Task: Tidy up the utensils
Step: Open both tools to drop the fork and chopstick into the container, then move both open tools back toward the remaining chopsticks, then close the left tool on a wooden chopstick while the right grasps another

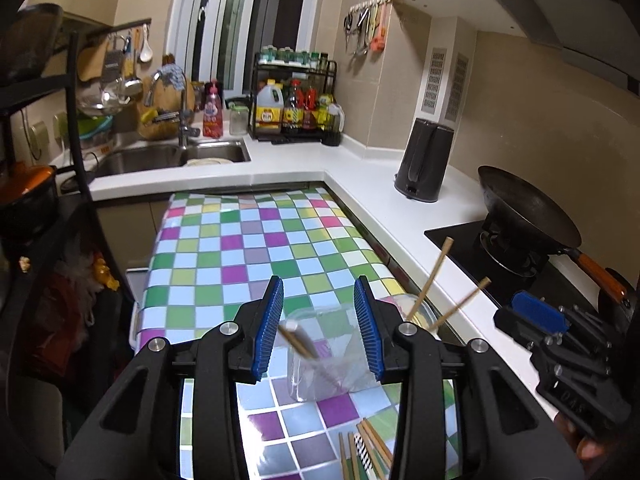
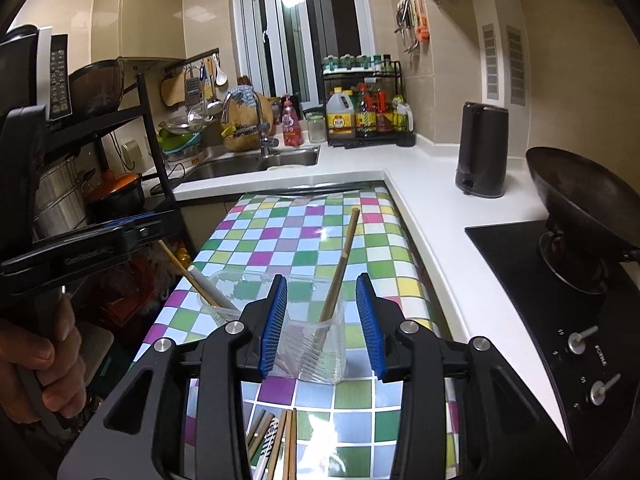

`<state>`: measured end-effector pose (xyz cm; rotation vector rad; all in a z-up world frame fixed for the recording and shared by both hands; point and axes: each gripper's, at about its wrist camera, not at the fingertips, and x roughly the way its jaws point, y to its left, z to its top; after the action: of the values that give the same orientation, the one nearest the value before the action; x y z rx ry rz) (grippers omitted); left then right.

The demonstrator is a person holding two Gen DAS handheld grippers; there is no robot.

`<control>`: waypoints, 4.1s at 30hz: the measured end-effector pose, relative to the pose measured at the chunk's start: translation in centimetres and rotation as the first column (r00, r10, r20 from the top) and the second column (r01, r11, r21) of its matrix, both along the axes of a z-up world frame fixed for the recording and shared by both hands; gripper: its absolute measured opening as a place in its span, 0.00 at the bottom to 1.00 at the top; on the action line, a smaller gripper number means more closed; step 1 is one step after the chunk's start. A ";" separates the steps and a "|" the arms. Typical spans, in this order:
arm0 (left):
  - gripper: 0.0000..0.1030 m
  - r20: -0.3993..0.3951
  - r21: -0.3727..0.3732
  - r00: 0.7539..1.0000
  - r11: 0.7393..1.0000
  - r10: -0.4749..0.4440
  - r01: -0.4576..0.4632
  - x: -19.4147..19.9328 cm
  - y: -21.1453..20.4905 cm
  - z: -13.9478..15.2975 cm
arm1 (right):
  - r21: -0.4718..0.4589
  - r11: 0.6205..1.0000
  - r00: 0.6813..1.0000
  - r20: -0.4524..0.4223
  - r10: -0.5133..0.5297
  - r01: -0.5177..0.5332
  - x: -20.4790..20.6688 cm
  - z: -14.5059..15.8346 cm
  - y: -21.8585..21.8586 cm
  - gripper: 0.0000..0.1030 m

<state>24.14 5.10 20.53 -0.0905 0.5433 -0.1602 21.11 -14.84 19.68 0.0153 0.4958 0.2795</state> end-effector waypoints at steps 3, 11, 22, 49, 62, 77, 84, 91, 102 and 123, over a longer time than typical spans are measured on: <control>0.35 0.020 0.003 1.000 1.000 0.001 -0.001 -3.4 0.0 -0.8 | 0.004 1.000 1.000 0.023 -0.003 0.003 -2.7 -0.3 -0.8 0.36; 0.20 0.037 0.043 0.999 0.999 0.019 -0.020 -11.6 -1.5 -7.7 | 0.003 1.000 0.999 0.041 -0.002 0.002 -9.8 -5.1 -2.0 0.30; 0.16 0.017 0.087 0.998 0.994 0.062 -0.063 -18.7 -3.6 -15.6 | 0.014 1.000 0.999 0.036 -0.012 0.011 -16.5 -13.7 -2.6 0.15; 0.16 -0.209 -0.017 0.976 0.998 0.054 -0.058 -21.0 -4.0 -22.0 | -0.011 0.995 0.972 -0.215 0.091 -0.096 -16.2 -21.2 -1.5 0.17; 0.14 -0.185 0.125 0.980 0.991 0.066 -0.043 -21.1 -5.7 -22.0 | -0.114 0.989 0.975 -0.210 0.070 -0.096 -16.3 -21.5 -0.5 0.09; 0.06 -0.180 0.150 0.962 0.973 0.203 -0.177 -20.8 -3.4 -21.9 | -0.135 0.990 0.975 -0.213 -0.058 0.029 -15.6 -21.3 -1.8 0.07; 0.07 -0.169 0.122 0.963 0.974 0.210 -0.191 -20.7 -3.0 -22.1 | -0.131 0.990 0.976 -0.199 -0.083 0.058 -16.0 -21.4 -1.9 0.09; 0.07 -0.161 0.130 0.964 0.973 0.213 -0.193 -20.9 -3.1 -22.2 | -0.133 0.989 0.979 -0.186 -0.087 0.063 -16.2 -21.5 -1.8 0.09; 0.07 -0.157 0.135 0.964 0.972 0.213 -0.192 -20.8 -3.3 -22.1 | -0.140 0.988 0.980 -0.182 -0.083 0.058 -16.3 -21.4 -1.7 0.07; 0.06 -0.170 0.124 0.966 0.977 0.195 -0.175 -20.7 -3.6 -22.0 | -0.142 0.988 0.976 -0.201 -0.086 0.058 -16.3 -20.8 -1.2 0.06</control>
<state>3.47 1.55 -1.51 -0.0500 0.7206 0.0615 4.79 -16.04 -1.08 -0.0706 0.7191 0.1734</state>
